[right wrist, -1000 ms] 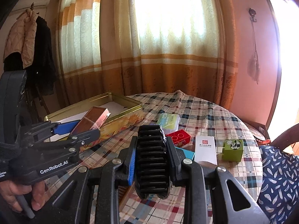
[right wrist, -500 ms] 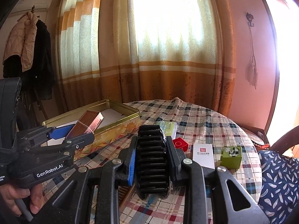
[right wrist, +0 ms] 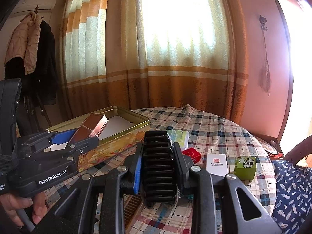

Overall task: Organize rigid objects
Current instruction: 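Lift the copper box with the left tool over the gold tin while the right tool carries the brush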

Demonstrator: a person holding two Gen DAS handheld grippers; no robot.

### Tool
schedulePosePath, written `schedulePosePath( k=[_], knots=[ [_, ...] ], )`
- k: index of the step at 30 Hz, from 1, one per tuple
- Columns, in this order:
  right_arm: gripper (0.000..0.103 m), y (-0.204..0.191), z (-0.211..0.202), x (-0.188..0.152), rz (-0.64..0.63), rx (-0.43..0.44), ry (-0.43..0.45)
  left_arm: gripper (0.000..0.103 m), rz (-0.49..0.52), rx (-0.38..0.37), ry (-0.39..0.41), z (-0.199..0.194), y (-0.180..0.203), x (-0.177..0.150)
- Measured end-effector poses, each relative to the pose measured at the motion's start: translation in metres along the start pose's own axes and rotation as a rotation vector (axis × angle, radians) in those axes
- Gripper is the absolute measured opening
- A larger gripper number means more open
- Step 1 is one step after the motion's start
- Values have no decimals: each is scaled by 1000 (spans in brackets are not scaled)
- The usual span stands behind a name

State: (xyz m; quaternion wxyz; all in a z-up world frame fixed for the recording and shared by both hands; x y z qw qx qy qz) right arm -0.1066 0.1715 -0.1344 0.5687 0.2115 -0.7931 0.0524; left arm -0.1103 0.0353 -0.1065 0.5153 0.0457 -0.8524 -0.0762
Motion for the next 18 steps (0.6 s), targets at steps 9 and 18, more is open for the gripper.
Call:
schedulePosePath(
  k=[9, 18],
  knots=[
    [30, -3, 2, 2, -3, 13, 0, 45, -12, 16, 22, -2, -8, 7],
    [30, -11, 3, 9, -5, 33, 5, 45, -35, 39, 43, -2, -22, 19]
  ],
)
Point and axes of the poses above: each gripper's, at about its wrist camera, not at the fingertips, and z roughly the way its jaws point, y to its right, x to its top, the point moved 10 cm from there along z, roughly the way its jaws point, and after that the axes turned 12 degrees about -z, right-handed, at the moved point
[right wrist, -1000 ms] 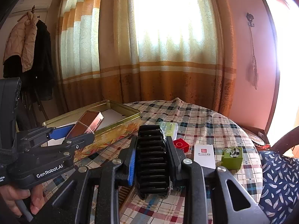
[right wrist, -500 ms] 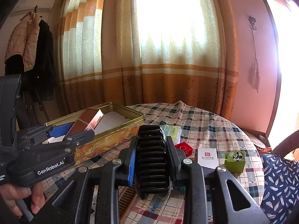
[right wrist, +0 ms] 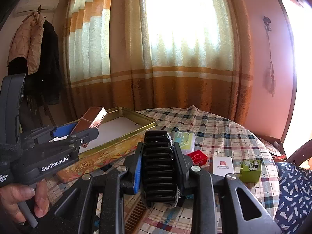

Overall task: Organize rigid objects
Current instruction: 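Lift the copper box with the left tool over the gold tin while the right tool carries the brush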

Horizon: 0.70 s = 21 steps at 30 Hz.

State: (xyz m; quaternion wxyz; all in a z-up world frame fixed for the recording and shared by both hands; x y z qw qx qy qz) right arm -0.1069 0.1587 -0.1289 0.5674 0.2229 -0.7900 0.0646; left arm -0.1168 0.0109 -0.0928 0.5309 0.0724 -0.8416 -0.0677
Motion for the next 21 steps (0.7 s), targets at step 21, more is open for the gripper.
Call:
schedulePosePath(
  k=[21],
  knots=[
    [30, -46, 68, 47, -22, 134, -72, 45, -116, 132, -110, 41, -82, 31]
  ],
)
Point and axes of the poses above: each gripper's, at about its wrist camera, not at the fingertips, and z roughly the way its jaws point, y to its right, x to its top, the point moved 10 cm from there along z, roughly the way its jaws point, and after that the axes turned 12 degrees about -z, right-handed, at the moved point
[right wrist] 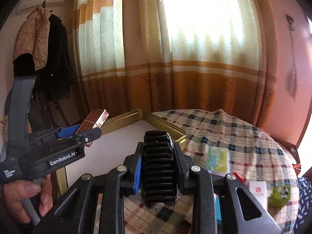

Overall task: Organize rigid objects
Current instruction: 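Lift the copper box with the left tool over the gold tin while the right tool carries the brush, then lower and release the copper box in the tin while the right tool drops the brush in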

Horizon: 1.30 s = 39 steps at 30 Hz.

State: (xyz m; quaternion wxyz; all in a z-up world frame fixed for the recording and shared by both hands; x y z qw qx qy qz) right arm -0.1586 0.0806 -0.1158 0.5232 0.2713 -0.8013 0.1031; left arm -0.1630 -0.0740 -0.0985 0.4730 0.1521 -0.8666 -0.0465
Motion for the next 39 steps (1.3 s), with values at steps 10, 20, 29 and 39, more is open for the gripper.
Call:
schedulePosePath(
  k=[10, 20, 29, 39],
  knots=[
    [31, -7, 63, 21, 33, 66, -88, 45, 3, 33, -144, 35, -19, 6],
    [31, -14, 106, 12, 42, 95, -176, 45, 67, 78, -232, 57, -24, 11],
    [31, -26, 123, 1, 18, 120, -248, 45, 76, 114, -288, 73, -27, 13],
    [31, -30, 132, -9, 26, 127, -279, 46, 47, 127, -296, 80, -34, 13]
  ],
)
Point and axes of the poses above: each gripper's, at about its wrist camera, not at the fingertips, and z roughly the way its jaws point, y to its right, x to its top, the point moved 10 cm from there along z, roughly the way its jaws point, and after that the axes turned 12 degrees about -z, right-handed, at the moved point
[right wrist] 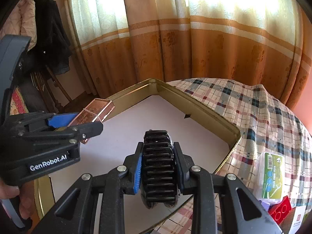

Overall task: Organize rigid objects
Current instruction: 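Lower and release the copper box in the tin while the right tool drops the brush in, then grasp the brown comb on the tablecloth with the left tool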

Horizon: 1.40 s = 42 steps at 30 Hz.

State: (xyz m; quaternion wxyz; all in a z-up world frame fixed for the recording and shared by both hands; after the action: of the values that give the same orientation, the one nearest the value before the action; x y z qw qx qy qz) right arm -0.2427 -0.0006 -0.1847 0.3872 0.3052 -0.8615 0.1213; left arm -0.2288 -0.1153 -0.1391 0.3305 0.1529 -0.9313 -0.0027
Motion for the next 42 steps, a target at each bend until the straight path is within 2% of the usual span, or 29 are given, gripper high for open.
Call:
schedulePosePath(
  k=[2, 4, 5, 10, 12, 16, 19, 27, 33, 37, 42],
  knots=[
    [39, 2, -1, 0, 6, -14, 7, 49, -10, 1, 5, -2, -1, 0],
    [54, 2, -3, 1, 20, -12, 17, 59, -19, -4, 13, -4, -2, 1],
    [55, 3, -5, 2, 27, -10, 22, 66, -25, 0, 19, -7, -3, 1],
    [57, 2, -21, 0, 19, -14, 34, 68, -61, -29, 65, -28, -2, -4],
    [57, 4, -36, -7, 11, -30, 35, 78, -68, -41, 98, -41, 0, -7],
    [60, 12, -69, -29, 12, -43, 43, 88, -61, -74, 151, -64, 13, -19],
    [66, 25, -97, -51, 36, -69, 51, 90, -51, -102, 169, -76, 27, -31],
    [67, 81, -156, -115, 141, -167, 64, 91, 24, -173, 172, -94, 86, -64],
    [68, 112, -172, -147, 210, -219, 55, 93, 98, -204, 131, -92, 132, -104],
    [68, 121, -175, -167, 231, -241, 42, 93, 143, -228, 91, -87, 156, -127],
    [68, 126, -175, -176, 248, -249, 40, 93, 180, -250, 33, -79, 175, -151]
  ],
)
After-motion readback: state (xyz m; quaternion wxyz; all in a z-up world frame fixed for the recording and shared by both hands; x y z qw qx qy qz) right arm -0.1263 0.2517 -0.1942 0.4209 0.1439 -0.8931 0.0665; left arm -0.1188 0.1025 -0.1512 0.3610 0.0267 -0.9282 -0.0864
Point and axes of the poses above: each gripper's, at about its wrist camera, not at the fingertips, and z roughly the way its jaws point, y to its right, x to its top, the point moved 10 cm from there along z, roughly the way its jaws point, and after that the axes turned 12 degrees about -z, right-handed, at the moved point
